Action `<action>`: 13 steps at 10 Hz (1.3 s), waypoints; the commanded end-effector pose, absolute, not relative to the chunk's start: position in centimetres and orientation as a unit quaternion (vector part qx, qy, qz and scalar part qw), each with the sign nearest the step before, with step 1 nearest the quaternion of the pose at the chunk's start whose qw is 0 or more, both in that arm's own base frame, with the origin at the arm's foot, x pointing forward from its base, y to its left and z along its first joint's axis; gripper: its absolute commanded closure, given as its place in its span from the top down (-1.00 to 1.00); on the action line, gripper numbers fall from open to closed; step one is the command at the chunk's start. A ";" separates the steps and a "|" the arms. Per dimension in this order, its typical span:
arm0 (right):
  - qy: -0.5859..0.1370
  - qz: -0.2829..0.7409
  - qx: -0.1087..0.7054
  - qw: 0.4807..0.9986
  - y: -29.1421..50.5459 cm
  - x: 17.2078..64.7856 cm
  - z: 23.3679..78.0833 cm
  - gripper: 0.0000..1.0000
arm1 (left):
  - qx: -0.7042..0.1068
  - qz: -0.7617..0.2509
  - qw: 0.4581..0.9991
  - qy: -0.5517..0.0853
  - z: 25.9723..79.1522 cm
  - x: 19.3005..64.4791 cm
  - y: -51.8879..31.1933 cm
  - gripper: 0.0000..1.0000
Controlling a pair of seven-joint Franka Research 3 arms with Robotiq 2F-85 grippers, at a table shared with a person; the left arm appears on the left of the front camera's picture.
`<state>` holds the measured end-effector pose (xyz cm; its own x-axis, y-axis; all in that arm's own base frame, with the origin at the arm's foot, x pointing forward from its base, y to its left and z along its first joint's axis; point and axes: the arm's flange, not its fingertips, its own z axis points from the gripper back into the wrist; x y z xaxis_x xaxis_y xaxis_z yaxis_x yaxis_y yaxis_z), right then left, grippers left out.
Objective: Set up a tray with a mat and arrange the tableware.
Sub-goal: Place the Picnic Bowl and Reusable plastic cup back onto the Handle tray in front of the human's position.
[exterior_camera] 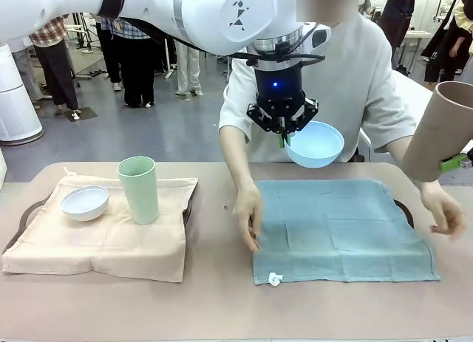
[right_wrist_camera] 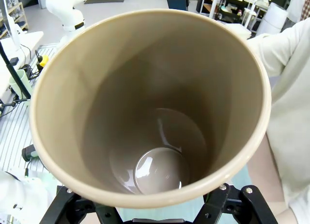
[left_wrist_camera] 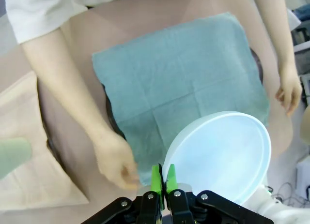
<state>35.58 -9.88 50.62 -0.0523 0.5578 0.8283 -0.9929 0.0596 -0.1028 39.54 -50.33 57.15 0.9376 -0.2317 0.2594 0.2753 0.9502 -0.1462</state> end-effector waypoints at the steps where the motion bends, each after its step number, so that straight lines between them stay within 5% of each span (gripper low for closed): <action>1: -0.379 0.625 0.287 0.620 -10.0 35.9 50.7 -1.00 | -0.095 -0.136 0.979 -0.121 57.4 39.7 -50.3 -1.00; 13: -0.379 0.625 0.287 0.620 -10.0 35.9 50.7 -1.00 | -0.095 -0.136 0.979 -0.121 57.4 39.7 -50.3 -1.00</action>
